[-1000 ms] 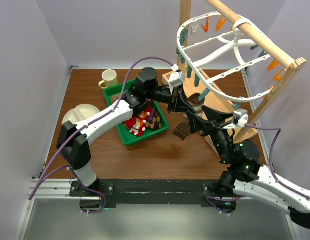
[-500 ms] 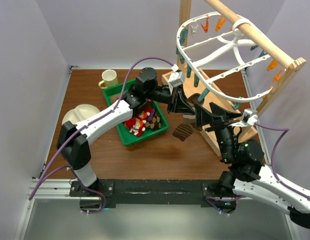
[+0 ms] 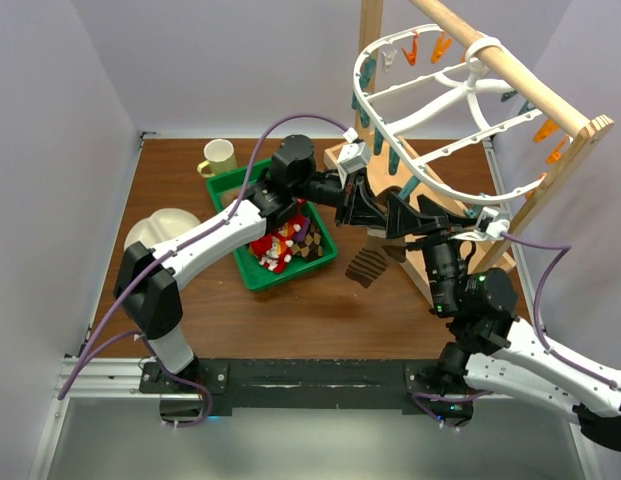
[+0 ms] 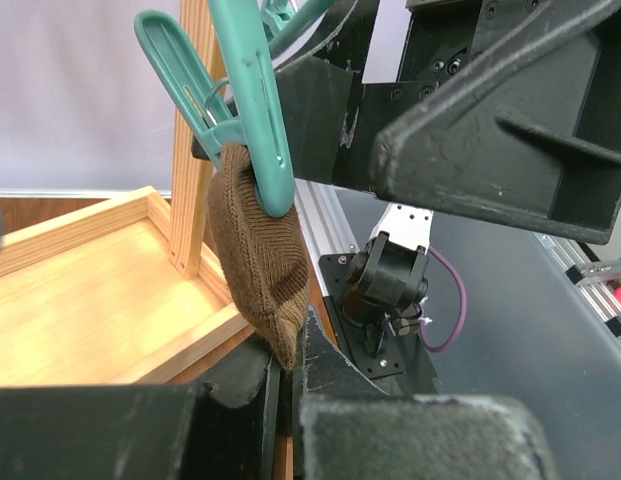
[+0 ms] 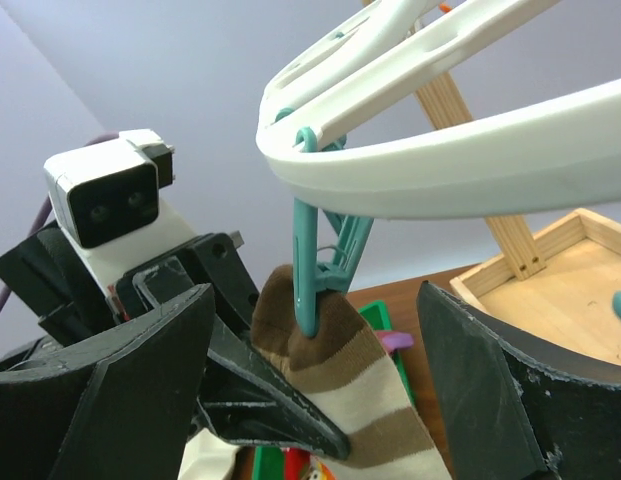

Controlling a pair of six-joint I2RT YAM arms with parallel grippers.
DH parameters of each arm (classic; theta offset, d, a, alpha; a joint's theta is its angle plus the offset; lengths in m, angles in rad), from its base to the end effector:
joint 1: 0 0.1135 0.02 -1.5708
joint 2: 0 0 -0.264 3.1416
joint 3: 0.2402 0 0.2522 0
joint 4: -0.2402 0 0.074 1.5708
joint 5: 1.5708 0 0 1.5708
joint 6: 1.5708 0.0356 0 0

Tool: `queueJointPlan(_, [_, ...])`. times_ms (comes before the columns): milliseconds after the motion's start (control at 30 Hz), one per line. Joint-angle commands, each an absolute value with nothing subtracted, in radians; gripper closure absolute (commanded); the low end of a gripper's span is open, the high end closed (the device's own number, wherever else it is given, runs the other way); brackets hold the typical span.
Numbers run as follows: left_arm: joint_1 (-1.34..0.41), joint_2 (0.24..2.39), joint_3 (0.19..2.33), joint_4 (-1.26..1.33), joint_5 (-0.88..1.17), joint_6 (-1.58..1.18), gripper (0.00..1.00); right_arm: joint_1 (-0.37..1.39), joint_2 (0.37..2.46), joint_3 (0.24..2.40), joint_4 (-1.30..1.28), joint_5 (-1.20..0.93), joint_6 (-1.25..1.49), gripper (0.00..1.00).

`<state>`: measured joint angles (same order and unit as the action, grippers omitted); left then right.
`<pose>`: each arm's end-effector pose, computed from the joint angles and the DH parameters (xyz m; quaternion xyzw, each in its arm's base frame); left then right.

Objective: Remove the socks clipped to the hanger
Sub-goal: Remove the sock from the hanger.

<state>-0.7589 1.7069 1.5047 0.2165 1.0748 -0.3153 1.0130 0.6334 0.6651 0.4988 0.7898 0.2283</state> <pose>0.2678 -0.2971 0.3859 0.4883 0.5081 -0.6218 0.3417 0.0932 0.1017 0.3876 0.1331 0.5515 0.3103 0.7628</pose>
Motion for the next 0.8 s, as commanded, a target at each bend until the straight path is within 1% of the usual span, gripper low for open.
queueJointPlan(0, [-0.75,1.713,1.551,0.255,1.104,-0.356,1.0,0.996,0.656,0.719,0.609,0.845,0.221,0.16])
queueJointPlan(233, [-0.752,1.713,1.554,0.255,1.106,-0.359,1.0,0.933,0.687,0.741,0.58,0.809,0.264,0.17])
queueJointPlan(367, [-0.75,1.715,1.554,0.259,1.106,-0.362,1.0,0.83,0.693,0.746,0.534,0.732,0.339,0.2])
queueJointPlan(400, [-0.75,1.715,1.554,0.259,1.106,-0.365,1.0,0.81,0.693,0.744,0.523,0.68,0.368,0.21])
queueJointPlan(533, [-0.75,1.717,1.554,0.261,1.108,-0.367,1.0,0.746,0.698,0.746,0.517,0.595,0.397,0.25])
queueJointPlan(700, [-0.75,1.721,1.552,0.259,1.108,-0.367,1.0,0.733,0.713,0.756,0.517,0.554,0.393,0.3])
queueJointPlan(767, [-0.75,1.721,1.554,0.259,1.106,-0.365,1.0,0.732,0.715,0.756,0.517,0.548,0.391,0.34])
